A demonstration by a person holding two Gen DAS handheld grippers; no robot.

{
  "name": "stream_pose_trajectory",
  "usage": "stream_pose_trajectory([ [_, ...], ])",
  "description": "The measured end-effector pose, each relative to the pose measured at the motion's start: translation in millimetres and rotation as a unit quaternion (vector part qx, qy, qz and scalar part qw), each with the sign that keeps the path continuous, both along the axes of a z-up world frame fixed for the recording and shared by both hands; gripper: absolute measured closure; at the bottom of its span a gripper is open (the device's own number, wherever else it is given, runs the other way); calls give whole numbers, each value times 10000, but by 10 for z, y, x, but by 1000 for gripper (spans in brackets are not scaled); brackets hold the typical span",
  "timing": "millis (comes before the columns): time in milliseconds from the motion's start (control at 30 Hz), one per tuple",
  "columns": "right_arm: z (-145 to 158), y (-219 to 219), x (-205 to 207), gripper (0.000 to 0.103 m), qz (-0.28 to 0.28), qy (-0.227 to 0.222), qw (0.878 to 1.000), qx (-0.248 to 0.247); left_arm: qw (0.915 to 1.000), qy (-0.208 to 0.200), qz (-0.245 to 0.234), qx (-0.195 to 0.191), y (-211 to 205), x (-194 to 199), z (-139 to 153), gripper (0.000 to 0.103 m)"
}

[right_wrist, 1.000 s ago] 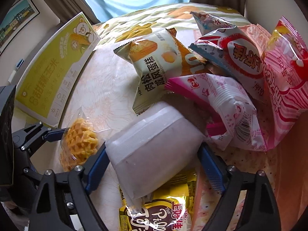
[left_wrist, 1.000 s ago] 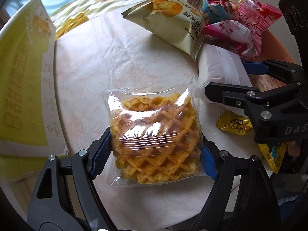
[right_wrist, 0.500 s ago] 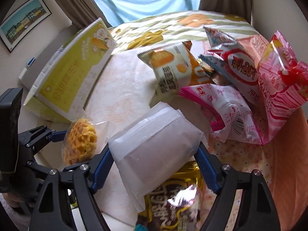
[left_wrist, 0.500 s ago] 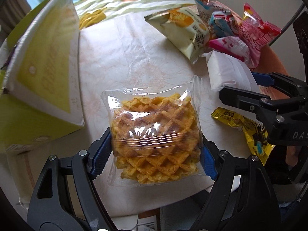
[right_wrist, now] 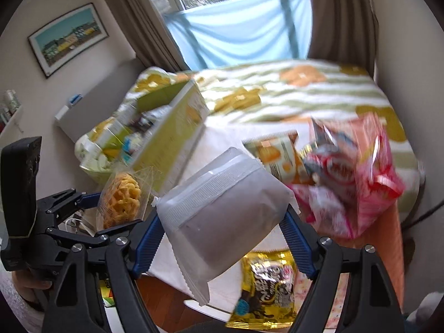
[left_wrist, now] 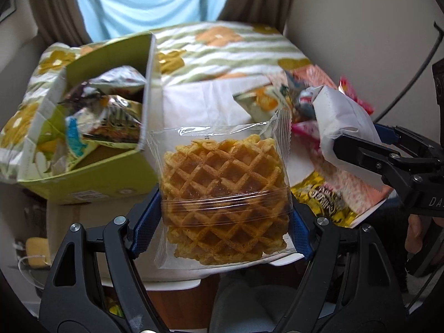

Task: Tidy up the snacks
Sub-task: 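Carry the waffle and white packet over the yellow box and open both tools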

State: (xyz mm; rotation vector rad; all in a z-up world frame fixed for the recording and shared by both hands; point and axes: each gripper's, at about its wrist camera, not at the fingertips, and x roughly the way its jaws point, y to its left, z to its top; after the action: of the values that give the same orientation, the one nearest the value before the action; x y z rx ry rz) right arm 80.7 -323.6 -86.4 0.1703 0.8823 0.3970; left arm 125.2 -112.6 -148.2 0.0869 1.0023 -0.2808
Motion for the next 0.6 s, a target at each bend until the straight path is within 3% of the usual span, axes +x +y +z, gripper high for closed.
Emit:
stream_pose_trajectory([
  [233,479,341,168,26,260,-457,9986,23,9974,-556,435,-118,451,69,537,26],
  [400,663,722,374,26,412,-570,9975,95,9943,-825,668,-74,883,255,781,26],
  [600,717,1313,664,26,485,-506,9973,220,9938,-742,825,-49,1509,611,839,26],
])
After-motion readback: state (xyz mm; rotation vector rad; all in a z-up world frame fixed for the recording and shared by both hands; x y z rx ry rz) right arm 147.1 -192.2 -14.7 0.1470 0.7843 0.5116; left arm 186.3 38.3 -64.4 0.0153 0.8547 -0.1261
